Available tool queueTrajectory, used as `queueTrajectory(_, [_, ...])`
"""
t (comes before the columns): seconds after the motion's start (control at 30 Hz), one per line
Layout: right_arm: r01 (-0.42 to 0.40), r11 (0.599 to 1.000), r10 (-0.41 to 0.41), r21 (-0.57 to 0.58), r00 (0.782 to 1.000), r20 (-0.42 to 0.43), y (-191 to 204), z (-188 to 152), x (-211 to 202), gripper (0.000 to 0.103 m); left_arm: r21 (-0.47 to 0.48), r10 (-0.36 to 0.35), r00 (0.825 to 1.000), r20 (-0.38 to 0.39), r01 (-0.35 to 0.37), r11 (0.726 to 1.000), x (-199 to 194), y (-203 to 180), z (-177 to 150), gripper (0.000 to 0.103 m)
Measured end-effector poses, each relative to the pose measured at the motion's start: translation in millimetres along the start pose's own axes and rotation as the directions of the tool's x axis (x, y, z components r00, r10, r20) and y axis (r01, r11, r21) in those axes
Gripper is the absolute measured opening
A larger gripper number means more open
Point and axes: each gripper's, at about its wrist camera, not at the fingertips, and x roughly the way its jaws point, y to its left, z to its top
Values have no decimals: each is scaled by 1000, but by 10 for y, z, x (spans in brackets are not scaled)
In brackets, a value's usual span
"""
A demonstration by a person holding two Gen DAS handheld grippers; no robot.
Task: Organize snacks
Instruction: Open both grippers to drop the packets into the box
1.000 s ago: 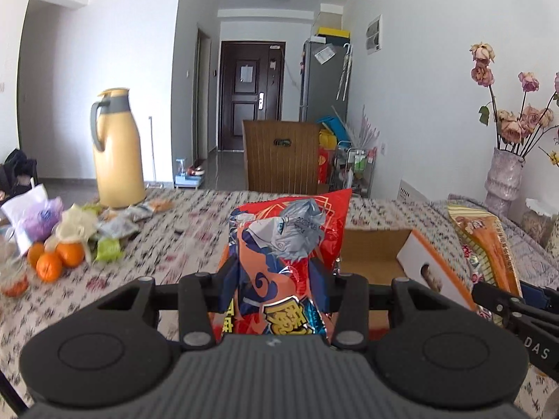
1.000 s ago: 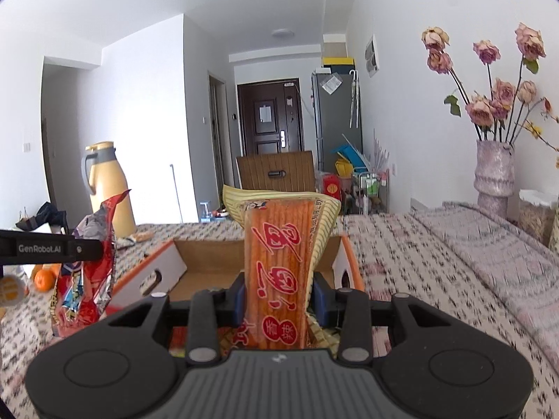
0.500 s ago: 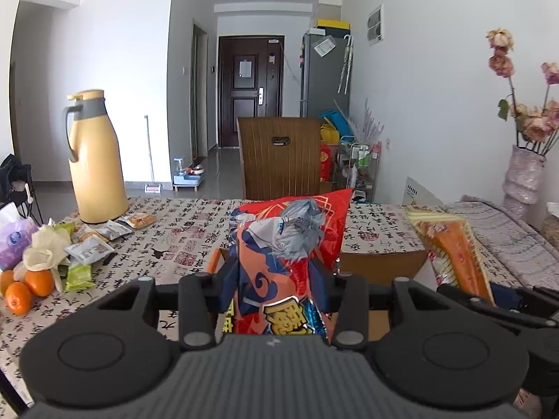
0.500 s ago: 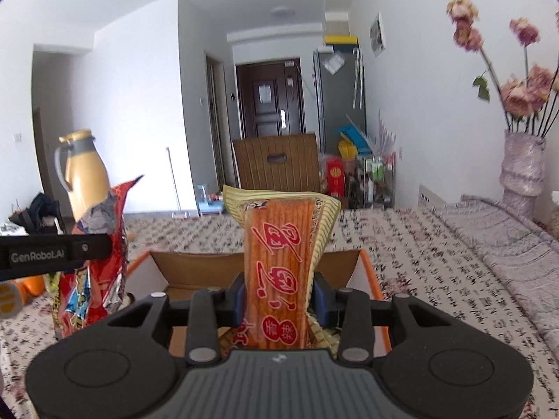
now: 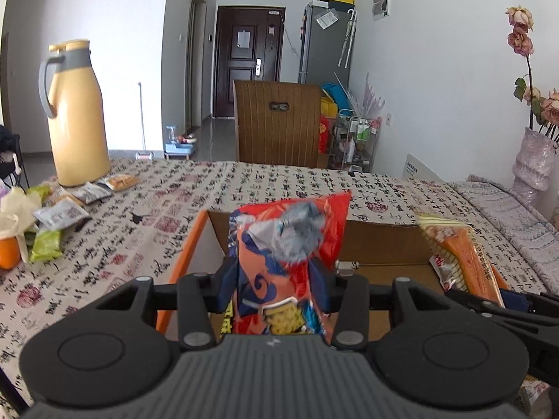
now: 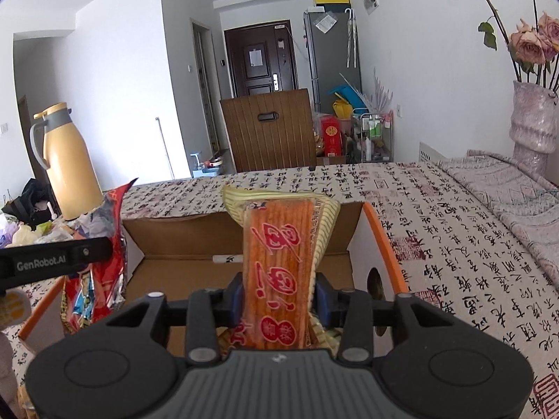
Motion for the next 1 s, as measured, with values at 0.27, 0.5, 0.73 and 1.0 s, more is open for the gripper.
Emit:
queueTrajectory(0.27, [41,999,-42,10,999,30,-28,-12,-88,87,-19,20,998,53,-19,1000,-130,21,1,98])
queueTrajectory(0.5, [60,997,-62,37,997,45,-89,7,-129,101,-41,45,998,48,-43,998,-152,47,37,103])
queueTrajectory(0.73, [61,997,-64,44,996,67,-97,73,-200,102,-39,47,998,50,-45,998,-236,40,101,103])
queueTrajectory(1.0, [48,998,-52,32,991,122,-48,140,-487,102,-1,78,994,80,-79,997,-472,9,152,103])
